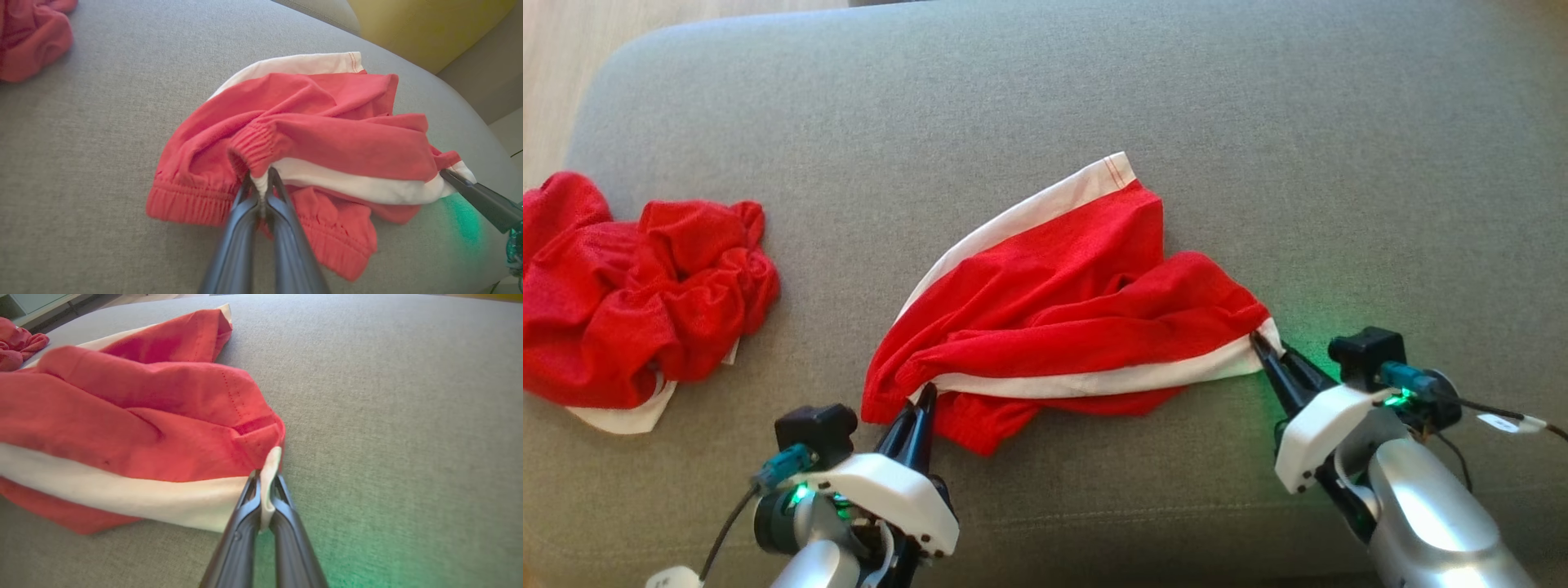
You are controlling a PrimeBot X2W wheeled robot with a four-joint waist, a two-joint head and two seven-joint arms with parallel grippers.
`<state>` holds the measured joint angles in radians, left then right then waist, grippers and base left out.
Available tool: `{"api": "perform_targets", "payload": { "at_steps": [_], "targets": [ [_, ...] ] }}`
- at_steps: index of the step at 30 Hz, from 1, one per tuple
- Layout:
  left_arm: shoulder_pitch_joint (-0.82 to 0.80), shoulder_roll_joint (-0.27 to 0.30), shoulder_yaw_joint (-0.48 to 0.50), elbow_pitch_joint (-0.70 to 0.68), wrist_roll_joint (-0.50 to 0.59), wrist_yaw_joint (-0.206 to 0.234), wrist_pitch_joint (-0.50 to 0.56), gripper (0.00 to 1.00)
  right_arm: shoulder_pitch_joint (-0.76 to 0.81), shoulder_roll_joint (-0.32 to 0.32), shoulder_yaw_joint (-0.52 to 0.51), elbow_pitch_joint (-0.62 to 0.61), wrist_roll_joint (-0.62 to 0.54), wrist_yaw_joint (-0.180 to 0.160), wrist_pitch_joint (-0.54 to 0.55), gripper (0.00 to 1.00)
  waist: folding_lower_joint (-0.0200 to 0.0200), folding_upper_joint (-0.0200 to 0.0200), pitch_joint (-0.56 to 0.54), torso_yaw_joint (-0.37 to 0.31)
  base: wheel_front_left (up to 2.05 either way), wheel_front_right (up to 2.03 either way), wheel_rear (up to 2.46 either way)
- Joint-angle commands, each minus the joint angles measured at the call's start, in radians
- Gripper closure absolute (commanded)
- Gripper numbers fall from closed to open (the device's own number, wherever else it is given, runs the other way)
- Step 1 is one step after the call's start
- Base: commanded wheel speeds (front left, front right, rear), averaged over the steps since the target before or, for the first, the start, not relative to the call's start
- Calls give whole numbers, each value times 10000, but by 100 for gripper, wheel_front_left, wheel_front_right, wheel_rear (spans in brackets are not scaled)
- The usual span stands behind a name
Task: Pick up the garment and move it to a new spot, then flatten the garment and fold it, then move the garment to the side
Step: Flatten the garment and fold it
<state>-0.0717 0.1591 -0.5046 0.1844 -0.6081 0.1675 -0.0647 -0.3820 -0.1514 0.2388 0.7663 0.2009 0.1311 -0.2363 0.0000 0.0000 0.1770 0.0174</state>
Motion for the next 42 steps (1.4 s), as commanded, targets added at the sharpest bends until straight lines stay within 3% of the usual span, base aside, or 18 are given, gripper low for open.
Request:
{"api": "perform_targets", "payload": {
  "at_steps": [1,6,10,13,20,21,26,29,33,37,42],
  "targets": [
    [-422,171,344,-313,141,60,-186,100,-278,-92,85,-233,8,-4,-66,100,0,0,-47,-24,0,0,0],
    [-492,304,440,-644,200,-45,-552,100,-114,-112,-617,-950,-173,-4,-208,100,0,0,-304,-138,0,0,0],
    [-919,554,509,-1313,70,-571,-629,100,-43,-147,-1070,-2257,113,-4,-237,100,0,0,-548,-315,0,0,0],
    [-1909,1042,867,-2152,-202,-973,-79,100,-325,-425,-1423,-3715,656,-4,65,100,0,0,-753,-529,0,0,0],
    [-4206,2204,1399,-3289,-729,-1567,1918,100,-1551,-676,-2058,-5513,2222,-4,2387,100,0,0,-778,-1029,0,0,0],
    [-4206,2204,1399,-3289,-729,-1567,1918,100,-1551,-676,-2058,-5513,2222,-4,2387,100,0,0,-778,-1029,0,0,0],
    [-5204,2536,1364,-3575,-1149,-1980,2902,100,-1858,-1413,-1634,-6323,3149,-4,4783,100,0,0,-598,-1231,0,0,0],
    [-5524,2508,1279,-3467,-1392,-2188,3131,100,-1881,-1492,-1983,-6647,3573,-4,5370,100,0,0,-497,-1326,0,0,0],
    [-6291,2415,1169,-2878,-1559,-2503,3175,100,-2453,-1176,-2553,-6602,3918,-4,5818,100,0,0,-196,-1546,0,0,0],
    [-7934,2492,879,-1736,-1140,-2825,2880,100,-3975,-417,-3098,-5697,3982,-4,5911,100,0,0,458,-1838,0,0,0],
    [-10725,2721,314,290,321,-2955,1517,100,-6739,373,-3492,-3974,3102,-4,4716,100,0,0,1724,-2166,0,0,0]
  ]
}}
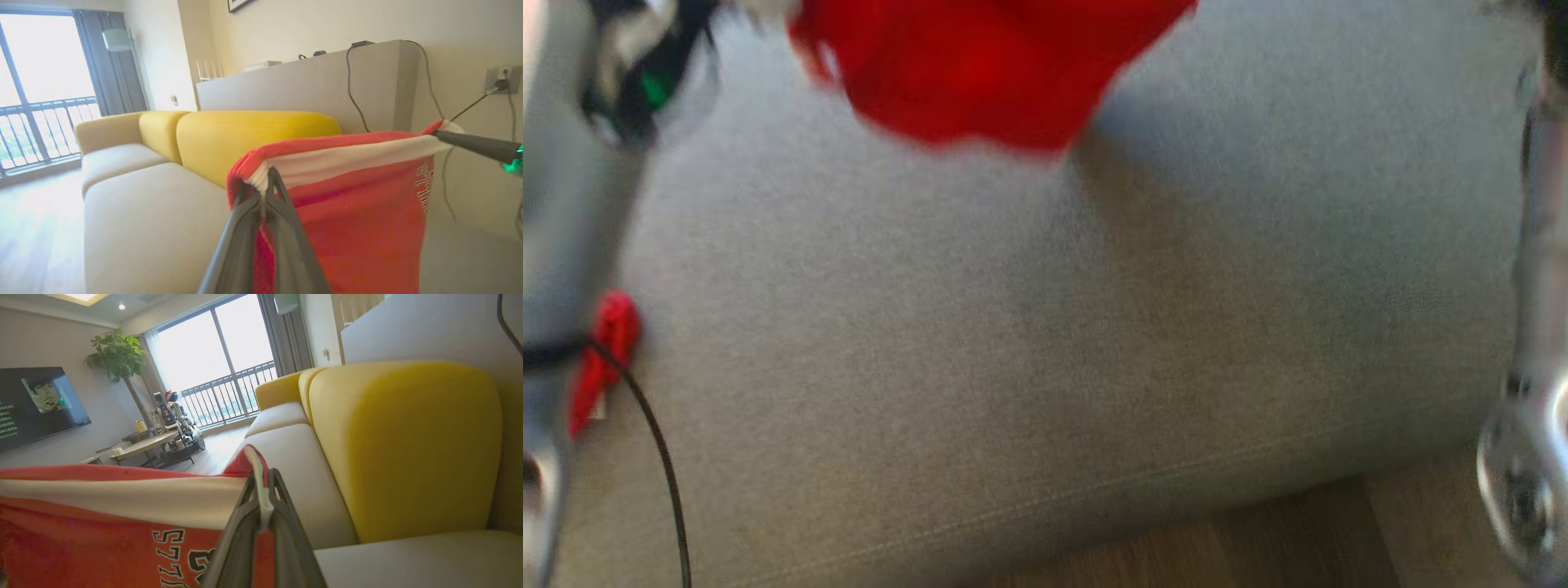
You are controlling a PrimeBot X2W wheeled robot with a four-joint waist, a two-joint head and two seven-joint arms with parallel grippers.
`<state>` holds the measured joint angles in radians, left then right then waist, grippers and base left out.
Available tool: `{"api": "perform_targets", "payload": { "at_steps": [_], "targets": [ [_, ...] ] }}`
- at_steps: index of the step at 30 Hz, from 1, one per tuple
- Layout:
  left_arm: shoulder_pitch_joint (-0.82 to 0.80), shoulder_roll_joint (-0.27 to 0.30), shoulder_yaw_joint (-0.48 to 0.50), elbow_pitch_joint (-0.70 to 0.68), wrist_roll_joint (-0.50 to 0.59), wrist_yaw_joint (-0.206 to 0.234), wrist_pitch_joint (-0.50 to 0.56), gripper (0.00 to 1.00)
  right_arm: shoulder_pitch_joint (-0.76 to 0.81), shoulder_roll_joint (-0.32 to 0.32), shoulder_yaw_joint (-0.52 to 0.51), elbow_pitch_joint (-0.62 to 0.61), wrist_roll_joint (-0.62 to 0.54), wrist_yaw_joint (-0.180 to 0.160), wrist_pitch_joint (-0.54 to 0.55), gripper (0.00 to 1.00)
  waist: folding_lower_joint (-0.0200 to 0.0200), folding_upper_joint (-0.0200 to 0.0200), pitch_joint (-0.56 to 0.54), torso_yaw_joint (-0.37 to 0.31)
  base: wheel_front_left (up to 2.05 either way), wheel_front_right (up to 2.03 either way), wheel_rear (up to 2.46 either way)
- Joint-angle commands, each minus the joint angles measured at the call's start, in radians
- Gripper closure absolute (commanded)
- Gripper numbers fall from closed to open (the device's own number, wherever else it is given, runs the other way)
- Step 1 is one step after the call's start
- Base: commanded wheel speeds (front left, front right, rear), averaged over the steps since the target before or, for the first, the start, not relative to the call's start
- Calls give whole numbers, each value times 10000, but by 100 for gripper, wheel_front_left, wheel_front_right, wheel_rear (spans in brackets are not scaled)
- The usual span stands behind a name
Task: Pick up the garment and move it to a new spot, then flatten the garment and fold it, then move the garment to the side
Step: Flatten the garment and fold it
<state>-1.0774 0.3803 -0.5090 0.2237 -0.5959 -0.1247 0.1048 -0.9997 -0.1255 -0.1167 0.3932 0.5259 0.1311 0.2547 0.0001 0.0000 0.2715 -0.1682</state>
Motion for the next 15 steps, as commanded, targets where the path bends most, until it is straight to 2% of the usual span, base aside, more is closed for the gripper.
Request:
{"api": "perform_targets", "payload": {
  "at_steps": [1,5,8,11,15],
  "targets": [
    [-1229,550,189,292,529,-42,-568,100,-1086,219,42,96,-345,-4,-560,100,-1,0,1017,-358,0,0,0],
    [-3102,623,-514,1563,1635,-54,-2313,100,-2795,496,-130,1184,-932,-4,-2146,100,-1,0,1783,-421,0,0,0],
    [-3840,673,-1235,2183,2078,-56,-3291,100,-3394,559,-160,1854,-1343,-4,-2986,100,-1,0,2151,-303,0,0,0],
    [-3768,589,-1606,2606,2024,-57,-3603,100,-3327,533,44,2551,-1567,-4,-3142,100,-1,0,2402,-94,0,0,0],
    [-2374,490,-1728,2309,1790,-58,-3658,100,-2512,394,229,3462,-1527,-4,-2799,100,-1,0,2574,129,0,0,0]
  ]
}}
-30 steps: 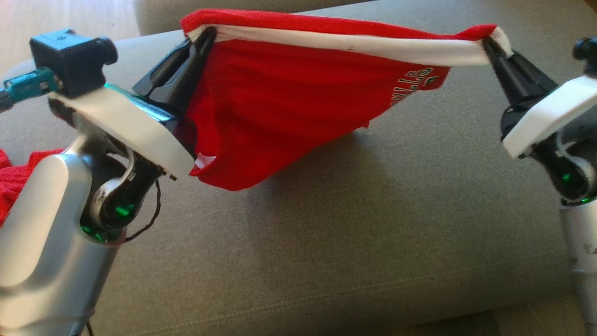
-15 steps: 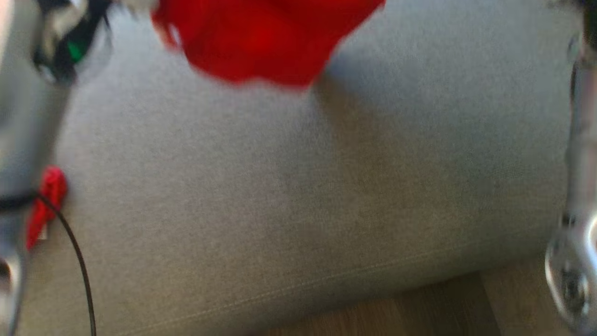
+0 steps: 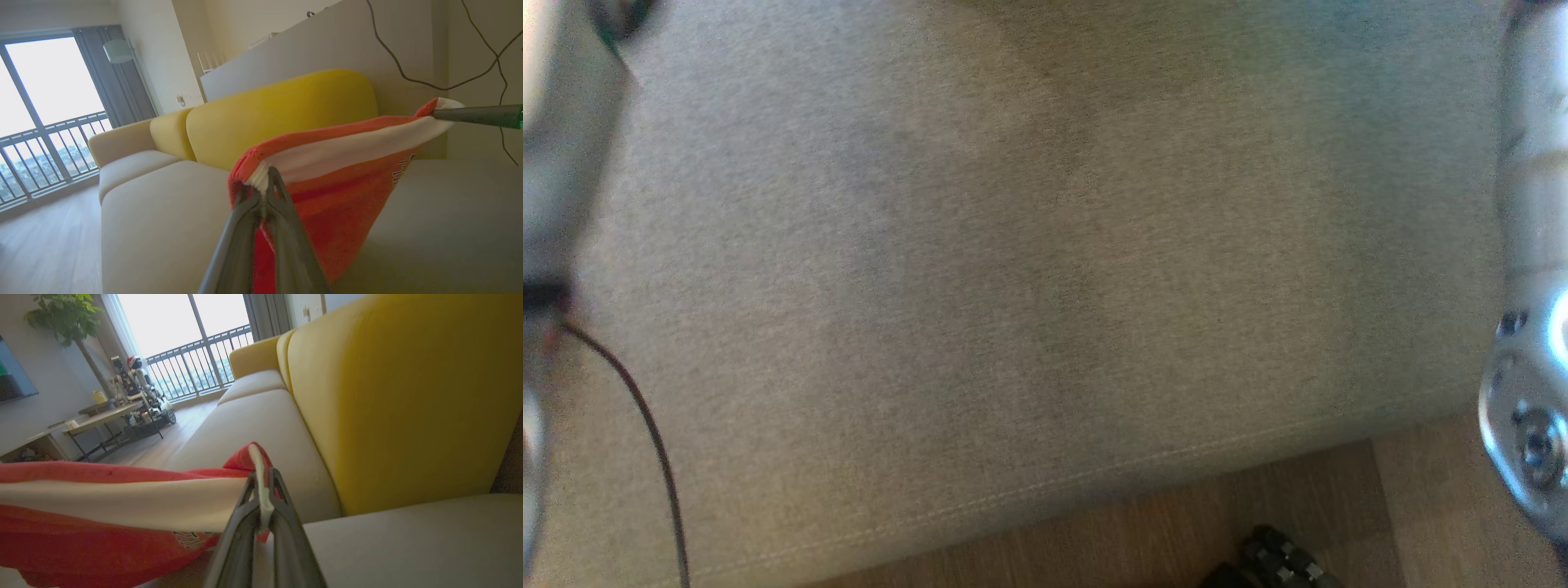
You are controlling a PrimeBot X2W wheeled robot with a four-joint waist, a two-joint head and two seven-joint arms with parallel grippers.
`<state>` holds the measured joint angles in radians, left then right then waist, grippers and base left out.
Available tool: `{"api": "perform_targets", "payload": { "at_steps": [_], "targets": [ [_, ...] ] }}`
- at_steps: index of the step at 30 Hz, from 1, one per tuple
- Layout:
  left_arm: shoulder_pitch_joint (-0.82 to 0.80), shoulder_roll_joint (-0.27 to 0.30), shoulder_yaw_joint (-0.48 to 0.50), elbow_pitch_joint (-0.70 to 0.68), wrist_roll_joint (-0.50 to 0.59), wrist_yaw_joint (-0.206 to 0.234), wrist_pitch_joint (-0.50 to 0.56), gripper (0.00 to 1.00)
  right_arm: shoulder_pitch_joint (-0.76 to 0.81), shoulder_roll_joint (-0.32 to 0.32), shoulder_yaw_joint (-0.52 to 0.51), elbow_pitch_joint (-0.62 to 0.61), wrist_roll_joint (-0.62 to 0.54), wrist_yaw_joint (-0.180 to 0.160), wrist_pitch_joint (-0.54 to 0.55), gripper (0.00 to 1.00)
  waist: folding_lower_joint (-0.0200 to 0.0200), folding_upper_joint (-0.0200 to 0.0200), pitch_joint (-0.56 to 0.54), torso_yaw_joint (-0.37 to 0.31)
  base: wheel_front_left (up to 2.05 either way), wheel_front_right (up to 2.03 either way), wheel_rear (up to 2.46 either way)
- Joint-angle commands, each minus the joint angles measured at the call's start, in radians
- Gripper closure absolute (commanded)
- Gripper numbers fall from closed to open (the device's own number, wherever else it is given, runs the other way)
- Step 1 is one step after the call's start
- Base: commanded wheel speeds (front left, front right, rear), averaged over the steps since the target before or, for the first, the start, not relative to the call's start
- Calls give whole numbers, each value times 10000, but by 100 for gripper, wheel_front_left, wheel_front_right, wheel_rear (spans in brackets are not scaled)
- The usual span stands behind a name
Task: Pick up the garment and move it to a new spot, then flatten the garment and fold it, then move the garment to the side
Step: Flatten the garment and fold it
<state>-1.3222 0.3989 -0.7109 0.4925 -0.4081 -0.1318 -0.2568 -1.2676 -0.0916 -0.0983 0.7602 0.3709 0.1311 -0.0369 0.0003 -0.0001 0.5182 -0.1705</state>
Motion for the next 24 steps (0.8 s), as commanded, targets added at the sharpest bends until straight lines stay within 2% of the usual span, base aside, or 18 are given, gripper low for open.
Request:
{"api": "perform_targets", "payload": {
  "at_steps": [1,5,8,10,12,17,20,24],
  "targets": [
    [605,297,287,-556,-144,13,-43,100,453,-13,86,14,37,-4,287,100,-3,1,110,210,0,0,0],
    [2915,264,196,-1411,-428,13,-46,100,1783,-211,190,594,310,-4,942,100,-3,1,-73,397,0,0,0],
    [4594,330,-30,-2138,-621,13,-47,100,2905,-368,357,547,519,-4,1332,100,-3,1,-387,488,0,0,0],
    [5097,363,-108,-2471,-504,13,-47,100,3321,-399,456,400,602,-4,1440,100,-3,1,-517,518,0,0,0],
    [6136,357,-243,-3149,-320,12,-47,100,4244,-424,606,-70,906,-4,1636,100,-3,1,-758,562,0,0,0],
    [8588,-138,388,-4132,99,12,-48,100,6705,-663,670,-1849,1563,-4,1823,100,-3,1,-1294,602,0,0,0],
    [9637,-467,835,-4510,338,12,-48,100,7988,-654,152,-3019,2038,-4,1923,100,-3,1,-1580,664,0,0,0],
    [10678,-600,1080,-4924,522,12,-48,100,9540,-467,-735,-4777,2533,-4,2324,100,-3,1,-1911,728,0,0,0]
  ]
}}
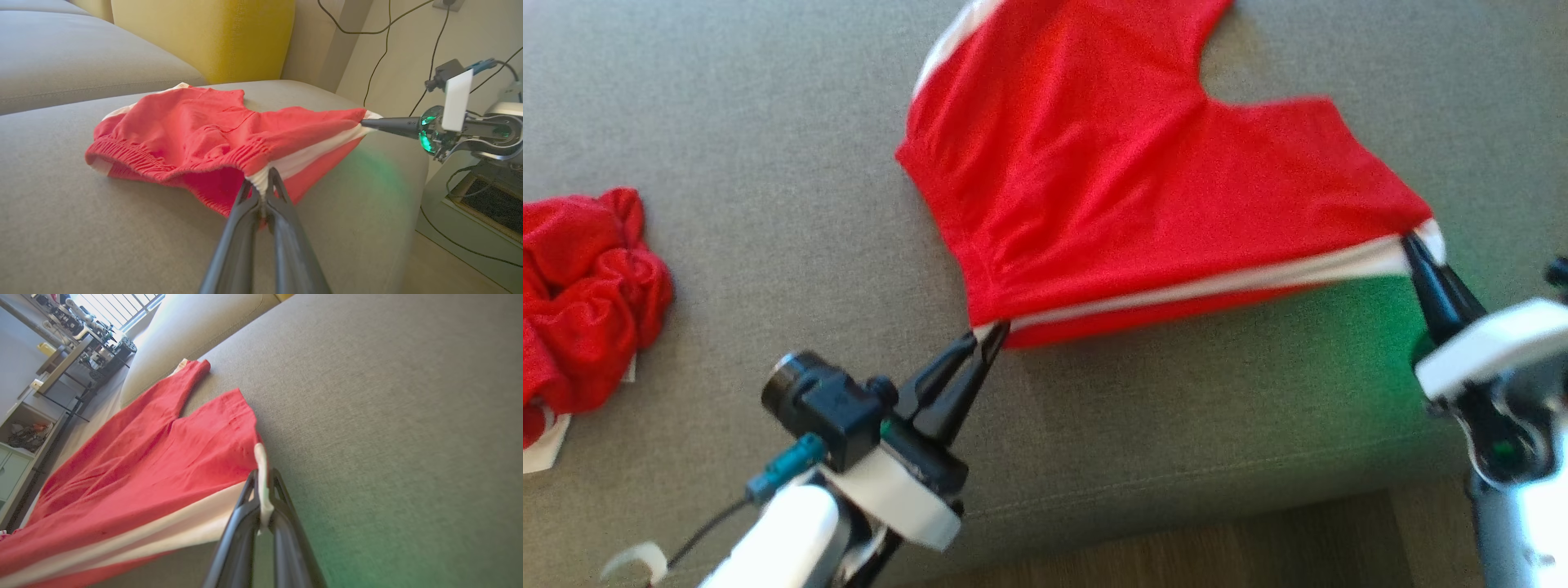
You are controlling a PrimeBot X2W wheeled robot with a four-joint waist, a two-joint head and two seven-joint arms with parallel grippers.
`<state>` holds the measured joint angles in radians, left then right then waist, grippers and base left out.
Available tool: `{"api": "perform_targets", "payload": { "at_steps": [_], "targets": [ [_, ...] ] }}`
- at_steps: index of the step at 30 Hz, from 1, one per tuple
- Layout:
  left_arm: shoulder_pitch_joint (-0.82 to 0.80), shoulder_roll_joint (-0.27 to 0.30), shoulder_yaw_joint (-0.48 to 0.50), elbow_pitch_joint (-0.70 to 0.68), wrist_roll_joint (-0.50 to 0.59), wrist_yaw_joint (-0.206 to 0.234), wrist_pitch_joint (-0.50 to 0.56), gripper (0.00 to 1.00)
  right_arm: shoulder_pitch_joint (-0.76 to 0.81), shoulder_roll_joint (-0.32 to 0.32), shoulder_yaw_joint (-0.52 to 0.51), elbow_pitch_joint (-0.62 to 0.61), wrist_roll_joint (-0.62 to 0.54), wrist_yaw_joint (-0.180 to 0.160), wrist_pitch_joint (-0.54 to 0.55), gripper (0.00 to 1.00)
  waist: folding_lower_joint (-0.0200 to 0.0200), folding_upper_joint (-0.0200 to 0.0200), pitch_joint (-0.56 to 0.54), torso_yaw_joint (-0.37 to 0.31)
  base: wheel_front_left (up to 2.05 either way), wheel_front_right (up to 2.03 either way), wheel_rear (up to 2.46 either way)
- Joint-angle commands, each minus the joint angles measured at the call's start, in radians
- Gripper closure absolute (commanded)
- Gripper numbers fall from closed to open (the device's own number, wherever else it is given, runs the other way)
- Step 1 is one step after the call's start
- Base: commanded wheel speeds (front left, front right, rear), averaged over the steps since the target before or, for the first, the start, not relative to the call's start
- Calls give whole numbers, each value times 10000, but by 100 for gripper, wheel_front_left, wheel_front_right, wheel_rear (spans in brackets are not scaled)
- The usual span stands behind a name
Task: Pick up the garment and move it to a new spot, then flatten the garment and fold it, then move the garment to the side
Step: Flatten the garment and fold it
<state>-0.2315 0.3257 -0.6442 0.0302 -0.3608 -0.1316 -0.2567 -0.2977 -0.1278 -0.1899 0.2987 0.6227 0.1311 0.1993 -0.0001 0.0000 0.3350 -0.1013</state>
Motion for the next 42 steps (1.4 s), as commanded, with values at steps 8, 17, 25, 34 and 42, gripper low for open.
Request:
{"api": "perform_targets", "payload": {
  "at_steps": [8,17,25,34,42],
  "targets": [
    [464,171,-97,-853,-345,10,-51,100,1313,594,-1378,-3016,928,-4,1820,100,1,0,-420,97,0,0,0],
    [-864,-355,-226,-278,-1443,10,-51,100,-728,771,-2246,-1656,1415,-4,2915,100,1,0,-251,753,0,0,0],
    [-2380,-1320,40,1337,-2703,10,-51,100,-3611,774,-2159,580,-157,-4,2668,100,1,0,298,1492,0,0,0],
    [-4216,-2005,-121,2672,-4353,10,-51,100,-6503,775,-2729,2670,-1948,-4,2366,100,1,0,971,2109,0,0,0],
    [-4746,-2269,24,3307,-4532,10,-51,100,-8105,775,-2805,4489,-3036,-4,1665,100,1,0,1253,2292,0,0,0]
  ]
}}
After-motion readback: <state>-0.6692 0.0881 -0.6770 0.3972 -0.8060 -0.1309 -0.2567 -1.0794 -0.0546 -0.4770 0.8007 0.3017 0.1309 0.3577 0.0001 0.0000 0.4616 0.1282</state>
